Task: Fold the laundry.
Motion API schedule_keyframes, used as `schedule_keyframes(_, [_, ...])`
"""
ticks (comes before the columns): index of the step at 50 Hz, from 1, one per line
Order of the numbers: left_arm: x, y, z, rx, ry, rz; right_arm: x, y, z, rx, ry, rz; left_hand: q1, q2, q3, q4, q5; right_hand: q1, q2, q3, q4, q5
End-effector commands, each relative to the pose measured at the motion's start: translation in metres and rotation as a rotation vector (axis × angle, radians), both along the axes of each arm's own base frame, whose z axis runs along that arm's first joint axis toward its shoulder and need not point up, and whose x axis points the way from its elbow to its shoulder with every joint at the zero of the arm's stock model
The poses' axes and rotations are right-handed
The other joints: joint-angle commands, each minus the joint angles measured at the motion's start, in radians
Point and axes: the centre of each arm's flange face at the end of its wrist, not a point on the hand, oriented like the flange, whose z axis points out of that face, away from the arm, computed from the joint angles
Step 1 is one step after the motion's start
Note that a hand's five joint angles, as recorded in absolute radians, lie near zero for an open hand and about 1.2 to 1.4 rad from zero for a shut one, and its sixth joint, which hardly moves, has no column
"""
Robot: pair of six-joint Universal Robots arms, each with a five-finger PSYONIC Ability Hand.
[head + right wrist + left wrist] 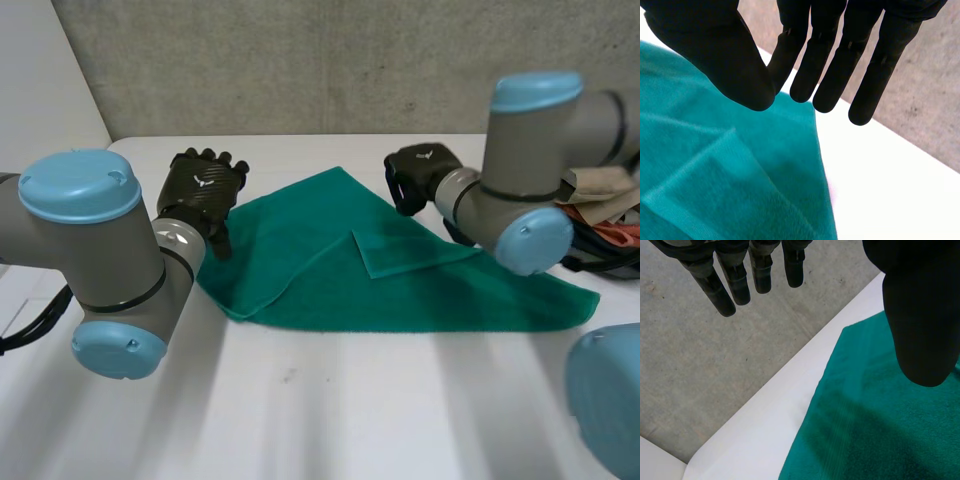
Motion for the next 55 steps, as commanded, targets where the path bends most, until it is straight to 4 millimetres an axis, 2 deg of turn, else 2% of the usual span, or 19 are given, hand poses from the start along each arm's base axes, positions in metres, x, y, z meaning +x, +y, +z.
schedule_keyframes(1, [0.002,-0.004,0.0,0.006,0.001,0.005,-0.003,0.012,-0.011,0.059,-0.021,0.013,-0.021,-0.032,-0.038,-0.026,-0.05,-0.453,-0.468,-0.476,-0.484,-0.472])
schedule_keyframes(2, [0.002,-0.003,0.001,0.006,0.001,0.004,-0.001,0.013,-0.026,0.084,-0.01,0.008,-0.021,-0.032,-0.038,-0.026,-0.05,-0.526,-0.542,-0.55,-0.558,-0.545])
schedule_keyframes(6, [0.0,0.001,0.003,0.002,0.003,-0.004,0.006,0.015,-0.06,0.151,-0.017,-0.013,-0.021,-0.032,-0.038,-0.026,-0.05,-0.618,-0.634,-0.642,-0.649,-0.637])
schedule_keyframes(10, [-0.002,0.004,0.003,0.004,0.001,-0.012,0.012,0.01,-0.079,0.2,-0.083,-0.05,-0.021,-0.032,-0.038,-0.026,-0.05,-0.656,-0.671,-0.679,-0.687,-0.675])
schedule_keyframes(19, [-0.005,0.007,-0.001,0.012,-0.003,-0.021,0.013,-0.01,-0.101,0.161,-0.091,-0.107,-0.021,-0.032,-0.038,-0.026,-0.05,-0.691,-0.707,-0.715,-0.723,-0.711])
schedule_keyframes(27, [-0.004,0.005,-0.001,0.01,-0.002,-0.016,0.011,-0.024,-0.111,0.119,-0.084,-0.124,-0.021,-0.032,-0.038,-0.026,-0.05,-0.674,-0.689,-0.697,-0.705,-0.693])
schedule_keyframes(29, [-0.004,0.004,-0.002,0.011,-0.003,-0.016,0.01,-0.026,-0.112,0.112,-0.08,-0.129,-0.021,-0.032,-0.038,-0.026,-0.05,-0.615,-0.631,-0.639,-0.647,-0.635])
schedule_keyframes(31, [-0.003,0.004,-0.002,0.011,-0.003,-0.015,0.01,-0.027,-0.112,0.104,-0.078,-0.127,-0.021,-0.032,-0.038,-0.026,-0.05,-0.437,-0.453,-0.461,-0.468,-0.456])
schedule_keyframes(32, [-0.004,0.004,-0.002,0.01,-0.002,-0.016,0.01,-0.027,-0.11,0.097,-0.076,-0.125,-0.021,-0.032,-0.038,-0.026,-0.05,0.026,0.011,0.003,-0.005,0.007])
schedule_keyframes(33, [-0.004,0.004,-0.002,0.011,-0.003,-0.016,0.01,-0.027,-0.108,0.093,-0.073,-0.124,-0.021,-0.032,-0.038,-0.026,-0.05,0.255,0.239,0.231,0.224,0.236])
schedule_keyframes(34, [-0.004,0.004,-0.002,0.011,-0.003,-0.016,0.01,-0.028,-0.106,0.087,-0.072,-0.122,-0.021,-0.032,-0.038,-0.026,-0.05,0.257,0.242,0.234,0.226,0.238])
schedule_keyframes(38, [-0.005,0.004,-0.004,0.012,-0.008,-0.018,0.015,-0.022,-0.076,0.041,-0.071,-0.094,-0.021,-0.032,-0.038,-0.026,-0.05,0.257,0.242,0.234,0.226,0.238])
schedule_keyframes(39, [-0.004,0.003,-0.004,0.012,-0.009,-0.014,0.018,-0.015,-0.058,0.026,-0.075,-0.074,-0.021,-0.032,-0.038,-0.026,-0.05,0.257,0.242,0.234,0.226,0.238])
schedule_keyframes(42, [-0.003,0.003,-0.004,0.013,-0.009,-0.012,0.022,-0.003,-0.026,-0.004,-0.094,-0.038,-0.021,-0.032,-0.038,-0.026,-0.05,0.257,0.242,0.234,0.226,0.238])
schedule_keyframes(43, [-0.001,0.0,-0.004,0.015,-0.01,-0.006,0.024,0.007,-0.005,-0.025,-0.111,-0.007,-0.021,-0.032,-0.038,-0.026,-0.05,0.257,0.242,0.234,0.226,0.238])
schedule_keyframes(46, [0.003,-0.004,-0.003,0.015,-0.009,0.005,0.024,0.022,0.029,-0.063,-0.141,0.034,-0.021,-0.032,-0.038,-0.026,-0.05,0.257,0.242,0.234,0.226,0.238])
schedule_keyframes(47, [0.006,-0.007,-0.003,0.017,-0.009,0.009,0.023,0.033,0.051,-0.091,-0.159,0.059,-0.021,-0.032,-0.038,-0.026,-0.05,0.257,0.242,0.234,0.226,0.238])
schedule_keyframes(54, [0.025,-0.017,-0.015,0.113,-0.051,-0.001,0.009,0.072,0.127,-0.211,-0.223,0.118,-0.021,-0.032,-0.038,-0.026,-0.05,0.257,0.242,0.234,0.226,0.238])
schedule_keyframes(55, [0.029,-0.019,-0.019,0.147,-0.066,-0.016,0.004,0.08,0.143,-0.243,-0.238,0.126,-0.021,-0.032,-0.038,-0.026,-0.05,0.257,0.242,0.234,0.226,0.238])
